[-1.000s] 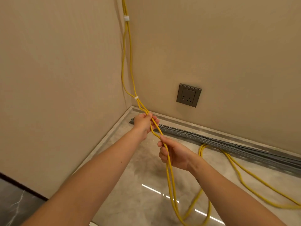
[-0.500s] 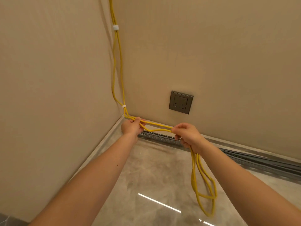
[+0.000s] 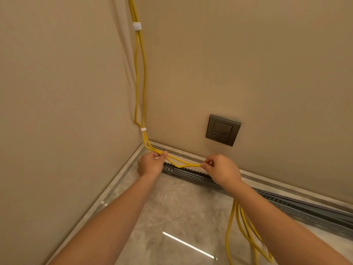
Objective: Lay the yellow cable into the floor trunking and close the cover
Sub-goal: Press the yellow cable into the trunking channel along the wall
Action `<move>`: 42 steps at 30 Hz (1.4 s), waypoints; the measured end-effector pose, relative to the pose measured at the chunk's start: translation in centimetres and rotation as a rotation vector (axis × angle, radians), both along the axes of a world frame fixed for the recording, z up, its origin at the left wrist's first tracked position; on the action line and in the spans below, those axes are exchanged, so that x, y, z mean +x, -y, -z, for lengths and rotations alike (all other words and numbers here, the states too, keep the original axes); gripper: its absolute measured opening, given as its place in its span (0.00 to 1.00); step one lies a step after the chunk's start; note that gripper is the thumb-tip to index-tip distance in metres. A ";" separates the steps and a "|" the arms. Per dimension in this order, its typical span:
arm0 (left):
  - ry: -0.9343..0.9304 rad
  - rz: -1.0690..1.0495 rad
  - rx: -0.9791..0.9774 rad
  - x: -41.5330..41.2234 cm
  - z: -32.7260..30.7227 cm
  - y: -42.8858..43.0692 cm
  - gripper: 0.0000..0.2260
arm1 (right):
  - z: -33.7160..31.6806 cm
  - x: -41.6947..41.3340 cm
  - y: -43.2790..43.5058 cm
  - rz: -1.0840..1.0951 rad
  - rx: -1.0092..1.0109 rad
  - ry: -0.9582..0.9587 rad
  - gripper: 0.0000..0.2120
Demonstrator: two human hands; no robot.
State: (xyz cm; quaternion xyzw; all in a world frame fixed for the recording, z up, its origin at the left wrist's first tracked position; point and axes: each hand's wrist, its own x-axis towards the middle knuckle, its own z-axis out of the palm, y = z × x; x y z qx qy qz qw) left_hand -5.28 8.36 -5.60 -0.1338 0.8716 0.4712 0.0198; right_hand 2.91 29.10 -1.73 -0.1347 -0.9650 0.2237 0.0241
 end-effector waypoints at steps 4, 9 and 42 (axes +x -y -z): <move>-0.066 -0.004 -0.256 -0.3 1.0 -0.1 0.17 | 1.2 -0.7 0.3 -0.031 0.029 -0.012 0.09; -0.076 0.020 -0.305 -0.3 2.0 -0.3 0.19 | 2.4 -0.5 -0.1 -0.077 0.027 -0.026 0.06; -0.559 0.720 -0.723 2.9 0.2 2.5 0.10 | 2.6 0.3 2.0 -0.561 0.329 0.070 0.04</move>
